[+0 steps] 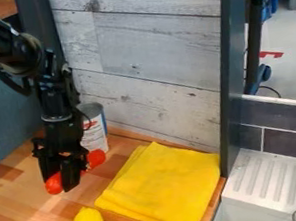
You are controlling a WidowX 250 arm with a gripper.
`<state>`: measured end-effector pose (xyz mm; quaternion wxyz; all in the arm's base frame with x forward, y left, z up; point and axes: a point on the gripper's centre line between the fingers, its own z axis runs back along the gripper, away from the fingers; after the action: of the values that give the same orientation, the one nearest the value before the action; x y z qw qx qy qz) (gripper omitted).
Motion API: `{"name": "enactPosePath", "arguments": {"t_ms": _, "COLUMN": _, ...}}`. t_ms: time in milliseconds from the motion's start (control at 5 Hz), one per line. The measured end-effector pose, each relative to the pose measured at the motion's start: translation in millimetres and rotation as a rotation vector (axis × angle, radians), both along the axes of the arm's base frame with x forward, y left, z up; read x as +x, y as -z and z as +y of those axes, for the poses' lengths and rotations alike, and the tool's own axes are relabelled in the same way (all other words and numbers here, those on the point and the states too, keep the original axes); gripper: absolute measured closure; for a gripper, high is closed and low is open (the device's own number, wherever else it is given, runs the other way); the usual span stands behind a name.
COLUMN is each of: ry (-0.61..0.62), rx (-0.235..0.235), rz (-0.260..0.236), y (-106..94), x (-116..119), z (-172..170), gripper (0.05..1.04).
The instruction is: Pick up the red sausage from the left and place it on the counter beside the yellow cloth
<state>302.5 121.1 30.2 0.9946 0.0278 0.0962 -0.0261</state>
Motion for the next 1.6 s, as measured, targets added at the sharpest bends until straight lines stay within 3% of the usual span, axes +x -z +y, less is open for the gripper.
{"name": "enactPosePath", "arguments": {"t_ms": 200, "ry": 0.004, "rx": 0.016, "rz": 0.022, "y": 6.1, "x": -1.8, "z": 2.6, "gripper": 0.524}}
{"name": "enactPosePath", "arguments": {"t_ms": 400, "ry": 0.034, "rx": 0.050, "rz": 0.090, "y": 16.3, "x": -3.6, "z": -2.3, "gripper": 0.524}}
{"name": "enactPosePath", "arguments": {"t_ms": 800, "ry": 0.048, "rx": 0.033, "rz": 0.137, "y": 21.7, "x": -0.9, "z": -6.7, "gripper": 0.524}}
{"name": "enactPosePath", "arguments": {"t_ms": 1000, "ry": 0.025, "rx": 0.024, "rz": 0.123, "y": 19.8, "x": 2.8, "z": -8.4, "gripper": 0.441}}
{"name": "enactPosePath", "arguments": {"t_ms": 1200, "ry": -0.001, "rx": -0.007, "rz": 0.100, "y": 18.3, "x": 5.1, "z": -12.6, "gripper": 0.146}}
{"name": "enactPosePath", "arguments": {"t_ms": 1400, "ry": -0.013, "rx": -0.018, "rz": 0.019, "y": -4.0, "x": 11.5, "z": -12.9, "gripper": 0.074}}
{"name": "enactPosePath", "arguments": {"t_ms": 1600, "ry": -0.046, "rx": -0.036, "rz": -0.010, "y": -19.6, "x": 4.2, "z": -9.3, "gripper": 0.078}}
